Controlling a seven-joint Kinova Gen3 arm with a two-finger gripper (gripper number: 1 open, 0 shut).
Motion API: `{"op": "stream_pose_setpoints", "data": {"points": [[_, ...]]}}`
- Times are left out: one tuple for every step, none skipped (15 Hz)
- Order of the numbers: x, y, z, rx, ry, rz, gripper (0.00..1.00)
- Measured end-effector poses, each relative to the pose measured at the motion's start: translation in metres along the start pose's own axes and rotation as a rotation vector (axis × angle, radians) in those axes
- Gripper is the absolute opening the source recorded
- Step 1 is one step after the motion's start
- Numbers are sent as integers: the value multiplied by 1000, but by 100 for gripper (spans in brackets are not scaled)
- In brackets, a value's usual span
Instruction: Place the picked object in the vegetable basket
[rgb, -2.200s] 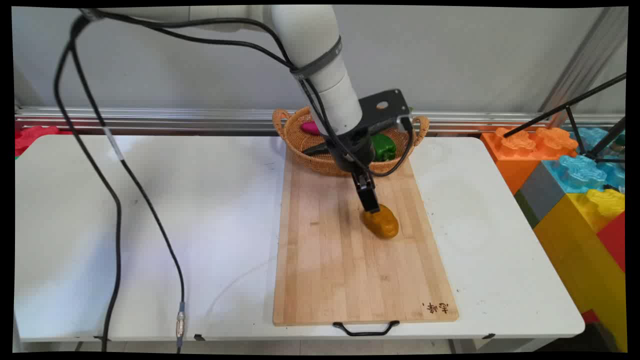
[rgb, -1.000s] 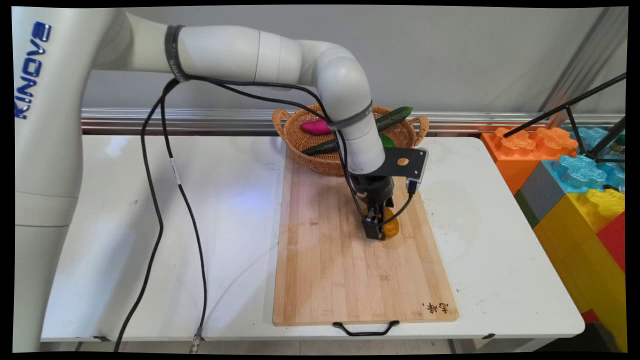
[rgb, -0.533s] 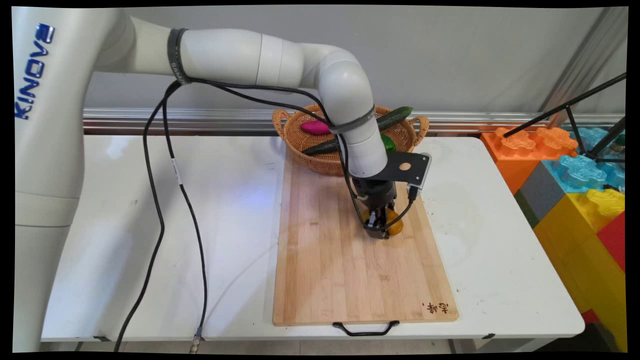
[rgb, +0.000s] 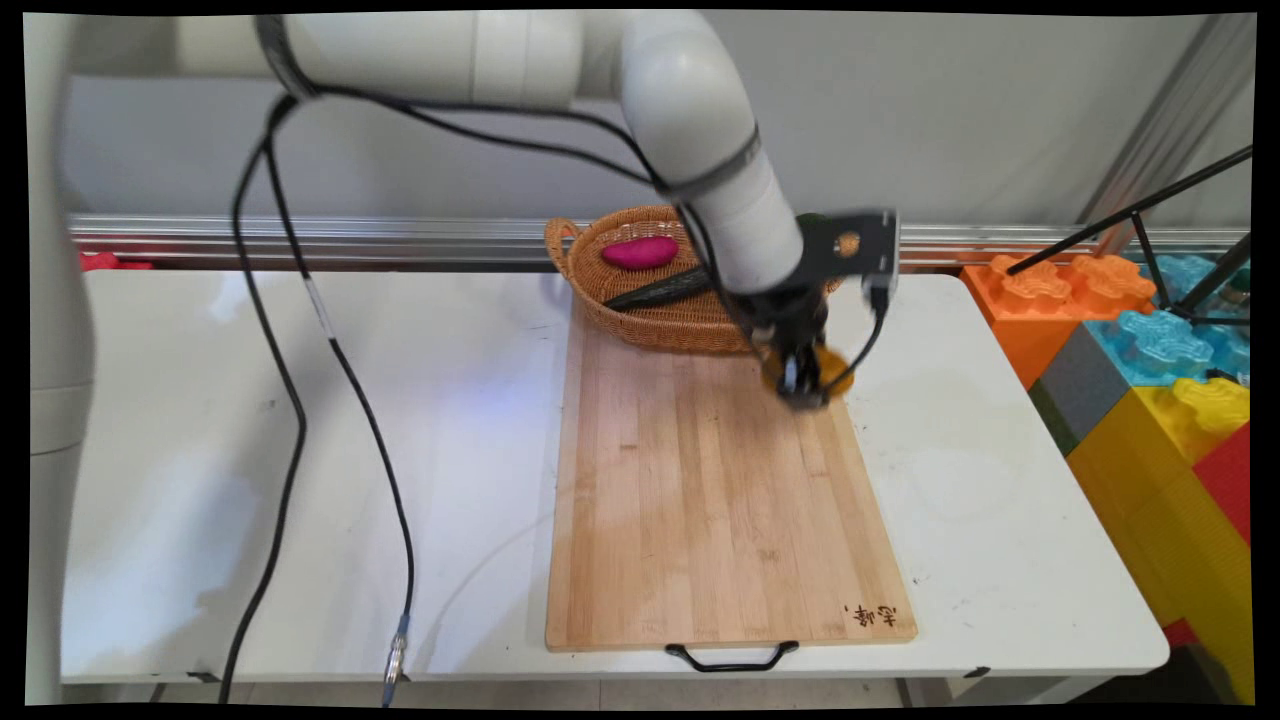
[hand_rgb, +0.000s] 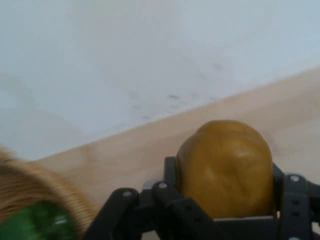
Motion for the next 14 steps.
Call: {"op": "stream_pose_setpoints", "data": {"points": [[2, -6, -12, 42, 9, -35, 0], [1, -12, -21, 78, 12, -71, 0], [-1, -17, -28, 108, 11, -105, 0], [-7, -25, -35, 143, 5, -150, 0], [-12, -30, -40, 169, 0, -185, 0], [-18, -35, -43, 191, -6, -221, 0], [-23, -39, -46, 209, -11, -252, 0], [-28, -43, -48, 226, -16, -283, 0], [-38, -50, -50, 251, -22, -333, 0], [-45, -55, -50, 269, -28, -374, 0], [-52, -59, -50, 284, -33, -412, 0], [-62, -65, -49, 302, -40, -460, 0], [-71, -70, -47, 317, -48, -506, 0], [-78, -73, -44, 328, -56, -547, 0]]}}
